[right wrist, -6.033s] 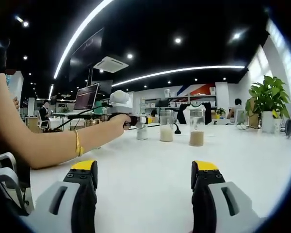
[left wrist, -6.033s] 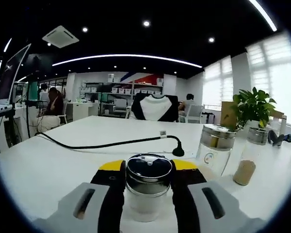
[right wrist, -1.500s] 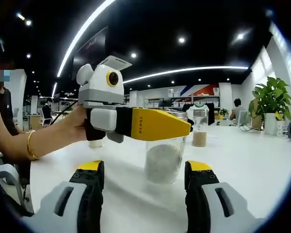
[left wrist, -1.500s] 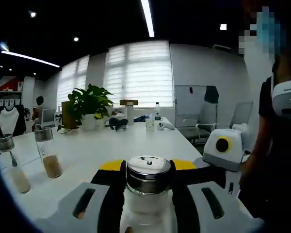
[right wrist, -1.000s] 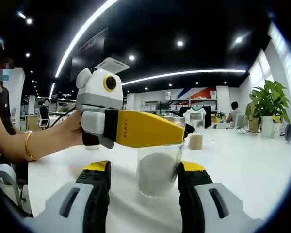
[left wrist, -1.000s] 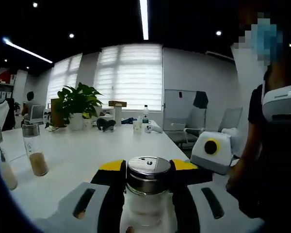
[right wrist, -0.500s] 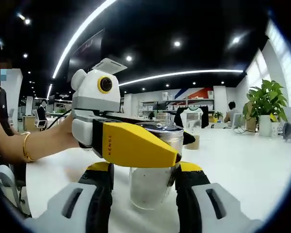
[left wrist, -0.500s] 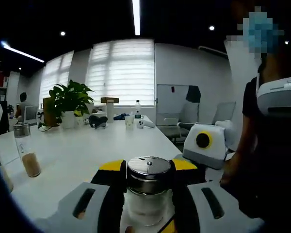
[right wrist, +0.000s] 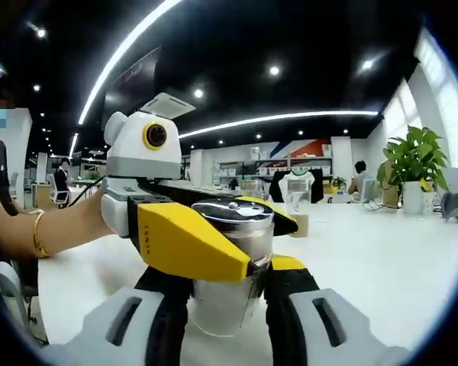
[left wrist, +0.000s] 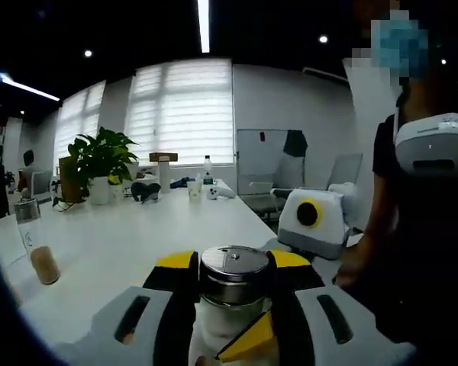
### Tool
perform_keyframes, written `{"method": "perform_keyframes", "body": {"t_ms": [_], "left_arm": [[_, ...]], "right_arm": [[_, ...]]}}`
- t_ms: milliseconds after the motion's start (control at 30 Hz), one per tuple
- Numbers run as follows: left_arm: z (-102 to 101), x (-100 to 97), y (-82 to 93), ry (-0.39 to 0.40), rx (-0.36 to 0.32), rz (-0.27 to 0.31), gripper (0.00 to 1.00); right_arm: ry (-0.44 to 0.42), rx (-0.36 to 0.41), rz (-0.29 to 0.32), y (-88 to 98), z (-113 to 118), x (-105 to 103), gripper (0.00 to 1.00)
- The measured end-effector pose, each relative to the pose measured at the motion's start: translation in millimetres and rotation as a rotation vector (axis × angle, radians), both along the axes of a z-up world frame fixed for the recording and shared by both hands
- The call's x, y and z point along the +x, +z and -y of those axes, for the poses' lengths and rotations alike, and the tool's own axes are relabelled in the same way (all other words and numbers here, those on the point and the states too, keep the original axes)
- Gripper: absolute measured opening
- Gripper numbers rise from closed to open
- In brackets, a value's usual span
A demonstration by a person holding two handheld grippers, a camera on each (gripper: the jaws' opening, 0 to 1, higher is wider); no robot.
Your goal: Rotate the seasoning bottle until the label or dispensing opening points toward the visible target arrow and the bottle remains upright within the marked orientation range
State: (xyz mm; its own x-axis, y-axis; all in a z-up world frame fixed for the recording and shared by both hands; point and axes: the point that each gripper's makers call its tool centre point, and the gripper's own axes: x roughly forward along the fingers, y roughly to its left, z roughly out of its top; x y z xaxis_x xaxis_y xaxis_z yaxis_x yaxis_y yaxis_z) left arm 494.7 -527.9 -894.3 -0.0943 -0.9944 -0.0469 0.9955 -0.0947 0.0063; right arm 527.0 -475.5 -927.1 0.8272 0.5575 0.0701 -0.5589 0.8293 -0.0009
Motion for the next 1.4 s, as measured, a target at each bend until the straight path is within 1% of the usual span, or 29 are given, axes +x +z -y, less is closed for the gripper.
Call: {"method": "perform_keyframes", "body": {"t_ms": [67, 100, 167, 267, 333, 367, 400, 433, 467, 500, 567, 600, 667, 800, 833, 900, 933, 967, 1000, 1033, 1067, 1100, 1133, 1167, 1200, 1233, 1300, 1367, 1400], "left_arm": [[-1, -0.2, 0.8, 0.000, -0.001, -0.009, 0.38], [-1, -0.9, 0.0, 0.001, 0.004, 0.001, 0.38], [1, -1.3, -4.7, 0.010, 0.028, 0.041, 0.38], [4, 1.3, -7.2, 0.041, 0.037, 0.031, 0.38], [5, 2.9, -6.6, 0.077, 0.035, 0.032, 0.38], [4, 5.4, -6.2, 0.119, 0.026, 0.025, 0.38], [3, 7.3, -7.5, 0.150, 0.032, 0.011, 0.38], [2, 8.5, -7.2, 0.181, 0.032, 0.011, 0.38], [2, 8.6, -7.2, 0.191, 0.034, 0.007, 0.38], [0, 9.7, -7.4, 0.221, 0.048, -0.001, 0.38], [-1, 12.1, -4.6, 0.273, 0.049, 0.021, 0.37], [-1, 11.0, -3.6, 0.284, 0.037, 0.019, 0.37], [-3, 15.1, -3.4, 0.339, 0.021, -0.037, 0.37], [-7, 22.7, -3.7, 0.443, 0.022, -0.076, 0.38], [-8, 23.6, -3.8, 0.467, 0.028, -0.067, 0.38], [-11, 24.5, -4.4, 0.541, 0.045, -0.021, 0.42], [-12, 25.9, -4.2, 0.575, 0.042, -0.036, 0.43], [-13, 25.9, -4.0, 0.610, 0.033, -0.064, 0.45], [-13, 25.5, -3.5, 0.629, 0.020, -0.088, 0.46], [-12, 24.4, -4.2, 0.627, 0.020, -0.095, 0.46], [-11, 23.2, -9.1, 0.636, 0.046, -0.107, 0.46], [-12, 22.5, -16.5, 0.653, 0.097, -0.078, 0.47], [-12, 23.6, -17.2, 0.675, 0.100, -0.058, 0.48], [-9, 21.6, -17.9, 0.682, 0.089, -0.069, 0.47], [-9, 22.3, -20.7, 0.708, 0.089, -0.105, 0.51], [-7, 22.0, -20.1, 0.704, 0.084, -0.093, 0.51], [-10, 22.1, -17.9, 0.734, 0.079, -0.085, 0.49], [-11, 22.3, -14.0, 0.762, 0.053, -0.108, 0.48], [-11, 21.6, -13.9, 0.761, 0.053, -0.114, 0.48]], "right_arm": [[0.001, -0.008, 0.003, -0.4, -1, -1, 0.35], [-0.006, -0.024, 0.005, -1.4, -1, 0, 0.35], [-0.018, -0.041, -0.008, -5.0, 1, 1, 0.35], [-0.031, -0.042, -0.018, -6.8, 4, 3, 0.35], [-0.051, -0.046, -0.014, -6.3, 7, 4, 0.35], [-0.062, -0.052, -0.009, -5.9, 8, 4, 0.35], [-0.076, -0.061, -0.009, -6.4, 10, 5, 0.35], [-0.080, -0.065, -0.008, -6.5, 10, 5, 0.35], [-0.080, -0.065, -0.007, -6.4, 9, 5, 0.35], [-0.079, -0.065, -0.006, -6.2, 9, 5, 0.35], [-0.079, -0.069, -0.003, -6.0, 8, 4, 0.35], [-0.079, -0.072, -0.003, -6.2, 8, 4, 0.35], [-0.073, -0.074, -0.002, -6.3, 7, 4, 0.35], [-0.080, -0.065, -0.003, -6.2, 8, 4, 0.35], [-0.084, -0.061, -0.002, -5.7, 9, 4, 0.35], [-0.084, -0.054, -0.003, -5.6, 9, 4, 0.35], [-0.084, -0.054, -0.003, -5.7, 9, 4, 0.35], [-0.085, -0.055, -0.003, -5.8, 9, 3, 0.35], [-0.085, -0.058, -0.002, -6.0, 9, 3, 0.35], [-0.085, -0.059, -0.002, -6.1, 9, 3, 0.35], [-0.086, -0.061, -0.001, -6.2, 9, 3, 0.35], [-0.088, -0.059, 0.003, -5.6, 9, 3, 0.35], [-0.086, -0.054, 0.006, -5.0, 9, 2, 0.35], [-0.083, -0.052, 0.005, -5.0, 9, 2, 0.34], [-0.082, -0.053, 0.004, -5.2, 9, 2, 0.34], [-0.082, -0.053, 0.004, -5.4, 9, 2, 0.34], [-0.085, -0.047, -0.004, -5.2, 10, 2, 0.34], [-0.084, -0.039, 0.000, -3.4, 10, 1, 0.34], [-0.085, -0.042, 0.002, -3.0, 10, 0, 0.34]]}}
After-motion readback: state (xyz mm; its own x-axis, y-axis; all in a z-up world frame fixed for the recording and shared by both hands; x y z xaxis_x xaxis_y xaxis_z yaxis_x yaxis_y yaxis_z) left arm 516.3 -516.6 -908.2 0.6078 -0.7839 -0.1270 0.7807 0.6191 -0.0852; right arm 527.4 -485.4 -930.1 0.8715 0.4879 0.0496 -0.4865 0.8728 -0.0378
